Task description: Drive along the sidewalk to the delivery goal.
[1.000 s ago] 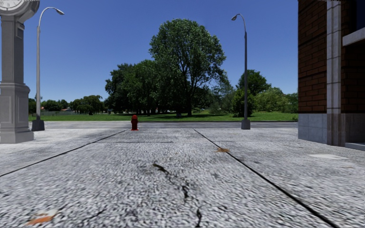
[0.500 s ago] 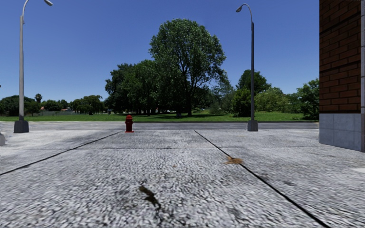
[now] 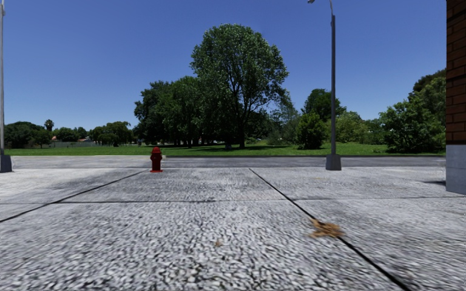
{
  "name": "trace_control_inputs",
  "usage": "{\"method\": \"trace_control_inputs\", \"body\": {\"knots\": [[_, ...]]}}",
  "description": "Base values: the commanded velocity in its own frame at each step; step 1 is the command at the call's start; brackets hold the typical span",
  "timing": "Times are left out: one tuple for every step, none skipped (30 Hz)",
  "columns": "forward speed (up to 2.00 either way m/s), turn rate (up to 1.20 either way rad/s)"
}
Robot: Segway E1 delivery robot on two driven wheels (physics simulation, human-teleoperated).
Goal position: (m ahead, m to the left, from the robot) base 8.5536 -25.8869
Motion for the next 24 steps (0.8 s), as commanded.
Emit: {"method": "trace_control_inputs", "body": {"knots": [[1.79, 0.0], [1.79, 0.0], [1.79, 0.0], [1.79, 0.0], [1.79, 0.0], [1.79, 0.0], [1.79, 0.0], [1.79, 0.0], [1.79, 0.0], [1.79, 0.0], [1.79, 0.0], [1.79, 0.0], [1.79, 0.0], [1.79, 0.0], [1.79, 0.0], [1.79, 0.0], [1.79, 0.0], [1.79, 0.0], [1.79, 0.0], [1.79, 0.0], [1.79, 0.0], [1.79, 0.0], [1.79, 0.0], [1.79, 0.0]]}}
